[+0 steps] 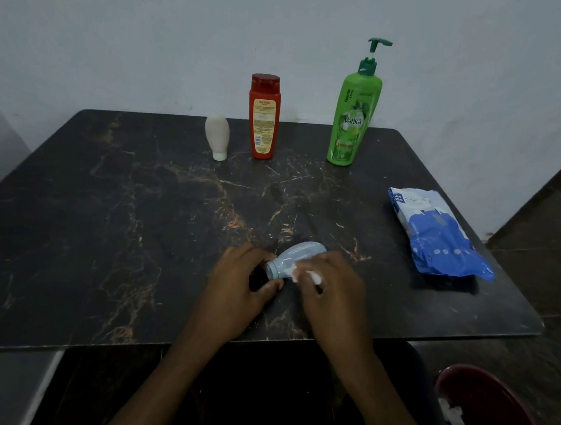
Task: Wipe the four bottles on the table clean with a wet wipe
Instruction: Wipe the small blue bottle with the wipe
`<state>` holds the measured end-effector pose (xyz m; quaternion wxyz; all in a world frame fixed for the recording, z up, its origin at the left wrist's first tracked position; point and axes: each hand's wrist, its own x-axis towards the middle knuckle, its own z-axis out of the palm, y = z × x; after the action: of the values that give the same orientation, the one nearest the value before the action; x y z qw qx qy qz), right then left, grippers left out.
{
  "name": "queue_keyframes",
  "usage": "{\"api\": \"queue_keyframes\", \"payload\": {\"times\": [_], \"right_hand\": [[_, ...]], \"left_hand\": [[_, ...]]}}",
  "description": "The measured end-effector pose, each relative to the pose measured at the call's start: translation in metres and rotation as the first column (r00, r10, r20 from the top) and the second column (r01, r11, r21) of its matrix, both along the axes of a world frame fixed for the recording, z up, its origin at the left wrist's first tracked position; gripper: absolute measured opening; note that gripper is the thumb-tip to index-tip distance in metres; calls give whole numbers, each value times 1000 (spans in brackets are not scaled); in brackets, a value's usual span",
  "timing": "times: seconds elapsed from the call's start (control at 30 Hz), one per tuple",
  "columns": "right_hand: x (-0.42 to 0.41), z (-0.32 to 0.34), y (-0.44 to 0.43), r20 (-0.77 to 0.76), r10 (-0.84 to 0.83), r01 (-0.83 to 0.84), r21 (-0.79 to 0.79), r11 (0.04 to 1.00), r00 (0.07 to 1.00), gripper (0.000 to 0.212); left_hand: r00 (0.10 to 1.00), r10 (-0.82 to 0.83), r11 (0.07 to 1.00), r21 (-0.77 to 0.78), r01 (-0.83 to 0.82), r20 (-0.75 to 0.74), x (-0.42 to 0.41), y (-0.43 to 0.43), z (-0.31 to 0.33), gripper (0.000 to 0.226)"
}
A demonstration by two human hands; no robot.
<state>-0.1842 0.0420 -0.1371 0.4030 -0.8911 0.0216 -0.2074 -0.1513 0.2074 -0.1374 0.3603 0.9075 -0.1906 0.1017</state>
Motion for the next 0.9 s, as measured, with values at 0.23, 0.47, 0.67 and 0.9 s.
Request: {"api": "queue_keyframes", "payload": {"times": [0.23, 0.47, 0.67, 0.9], "right_hand": [[18, 5, -44, -113, -126, 128, 17, 992, 986, 6], [-2, 4, 18, 23, 44, -43, -38, 998, 999, 14], [9, 2, -17, -12, -61, 62, 29, 998, 998, 10], [18, 2, -29, -129, -144, 142, -25, 990, 981, 12]], "left_hand": [[1000, -11, 1000, 5, 11, -12, 0, 1, 2, 28], [1000, 5, 1000, 23, -5, 3, -1, 0, 1, 27], [1000, 0, 1000, 5, 0, -7, -2, 1, 4, 28], [1000, -8, 1000, -6, 8, -7, -2, 0, 5, 27]]}}
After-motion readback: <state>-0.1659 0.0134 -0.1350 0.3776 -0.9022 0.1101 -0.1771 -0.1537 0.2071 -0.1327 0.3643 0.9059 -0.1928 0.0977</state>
